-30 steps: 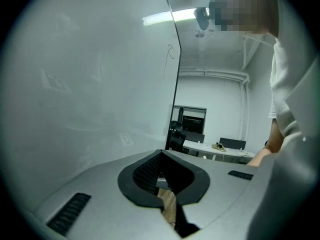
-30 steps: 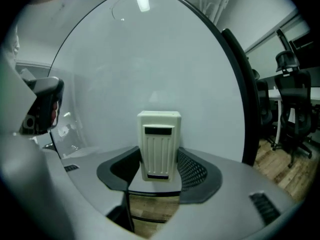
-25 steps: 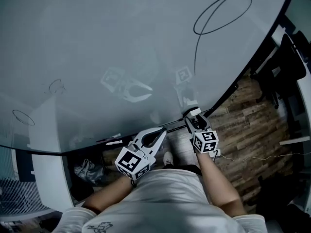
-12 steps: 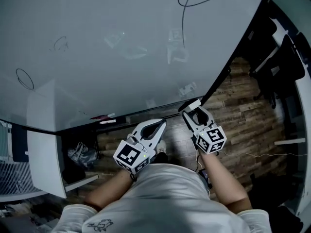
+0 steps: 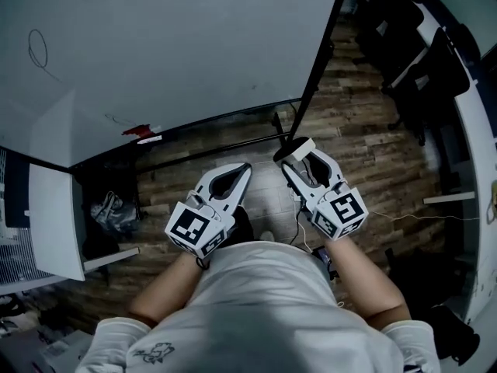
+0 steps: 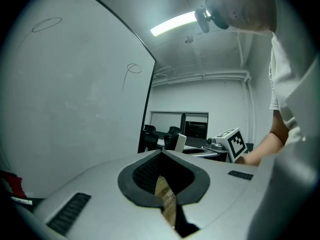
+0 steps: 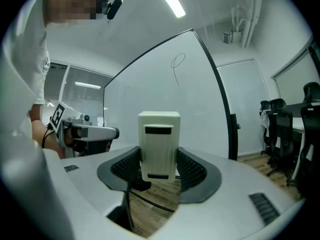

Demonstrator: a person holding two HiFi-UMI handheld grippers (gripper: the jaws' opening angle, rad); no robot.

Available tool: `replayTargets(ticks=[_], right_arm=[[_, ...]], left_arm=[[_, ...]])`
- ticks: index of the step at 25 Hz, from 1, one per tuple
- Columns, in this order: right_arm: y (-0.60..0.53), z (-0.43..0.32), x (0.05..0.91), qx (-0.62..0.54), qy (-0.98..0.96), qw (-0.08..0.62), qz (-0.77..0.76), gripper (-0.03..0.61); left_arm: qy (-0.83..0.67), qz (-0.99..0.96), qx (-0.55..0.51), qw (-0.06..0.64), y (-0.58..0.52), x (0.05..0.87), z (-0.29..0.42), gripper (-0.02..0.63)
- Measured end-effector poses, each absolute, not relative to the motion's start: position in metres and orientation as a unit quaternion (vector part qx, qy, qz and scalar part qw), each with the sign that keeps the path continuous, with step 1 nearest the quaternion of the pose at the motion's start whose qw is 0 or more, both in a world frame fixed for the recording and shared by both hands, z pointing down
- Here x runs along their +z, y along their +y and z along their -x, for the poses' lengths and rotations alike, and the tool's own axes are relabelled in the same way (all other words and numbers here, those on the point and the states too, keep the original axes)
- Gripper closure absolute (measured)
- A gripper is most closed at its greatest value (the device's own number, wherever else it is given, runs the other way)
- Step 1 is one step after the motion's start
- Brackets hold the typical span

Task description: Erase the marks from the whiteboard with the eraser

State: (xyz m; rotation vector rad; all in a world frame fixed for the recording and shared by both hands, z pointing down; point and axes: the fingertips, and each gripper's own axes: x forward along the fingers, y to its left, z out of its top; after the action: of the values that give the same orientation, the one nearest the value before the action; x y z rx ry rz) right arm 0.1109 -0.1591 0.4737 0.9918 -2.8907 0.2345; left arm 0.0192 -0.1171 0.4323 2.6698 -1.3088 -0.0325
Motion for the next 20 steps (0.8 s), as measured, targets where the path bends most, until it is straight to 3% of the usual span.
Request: replayTargets(ticks=[9, 20], right_arm=[[-0.083, -0.12, 0.46, 0.071, -0.949, 0.038, -0.306, 0.344], [-0.018, -0.076, 0.435, 0.065, -0.944, 0.035, -0.322, 0.344]], left_arm=[[-0.443, -0.893, -0.013, 0.079, -0.05, 0.418, -0.029, 0.607], [-0.429, -0.9, -0.008, 0.082, 0.017, 0.409, 0.023, 0.607]])
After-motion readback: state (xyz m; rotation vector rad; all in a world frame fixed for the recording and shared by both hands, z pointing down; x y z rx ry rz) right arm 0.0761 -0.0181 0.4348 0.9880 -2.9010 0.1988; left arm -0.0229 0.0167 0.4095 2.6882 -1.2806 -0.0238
